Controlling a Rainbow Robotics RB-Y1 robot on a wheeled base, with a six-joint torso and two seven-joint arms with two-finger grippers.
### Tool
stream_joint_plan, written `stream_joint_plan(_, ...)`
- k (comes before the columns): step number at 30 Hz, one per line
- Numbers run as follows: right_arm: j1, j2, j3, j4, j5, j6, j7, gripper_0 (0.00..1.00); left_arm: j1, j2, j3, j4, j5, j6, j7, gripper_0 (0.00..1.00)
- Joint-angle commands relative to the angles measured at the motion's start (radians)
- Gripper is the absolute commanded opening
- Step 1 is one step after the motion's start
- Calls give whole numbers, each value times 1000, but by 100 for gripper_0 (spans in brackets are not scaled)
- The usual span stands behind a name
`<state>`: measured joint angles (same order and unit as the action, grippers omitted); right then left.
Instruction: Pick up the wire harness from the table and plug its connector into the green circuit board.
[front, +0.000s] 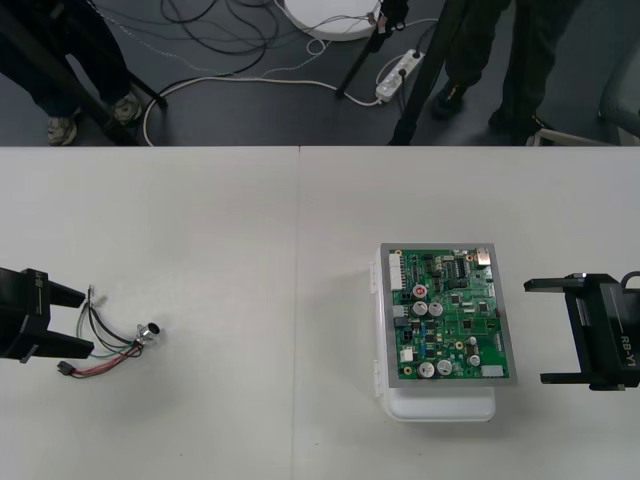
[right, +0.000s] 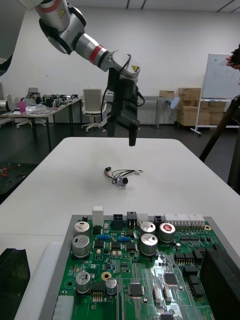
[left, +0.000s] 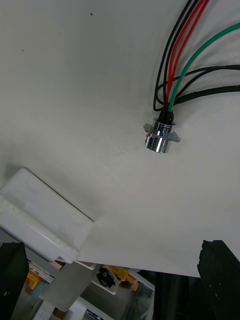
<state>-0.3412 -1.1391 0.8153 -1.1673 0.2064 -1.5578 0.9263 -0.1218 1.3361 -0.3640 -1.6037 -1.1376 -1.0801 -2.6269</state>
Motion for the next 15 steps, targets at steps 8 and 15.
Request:
stream_joint_plan(8, -28, 15, 4, 17, -9, -13, -29, 100, -90, -115, -67, 146, 18, -3, -78, 100)
stream_joint_plan(15, -28, 24, 5, 17, -7, -13, -30, 100, -134, -137, -124, 218, 33, -3, -78, 100)
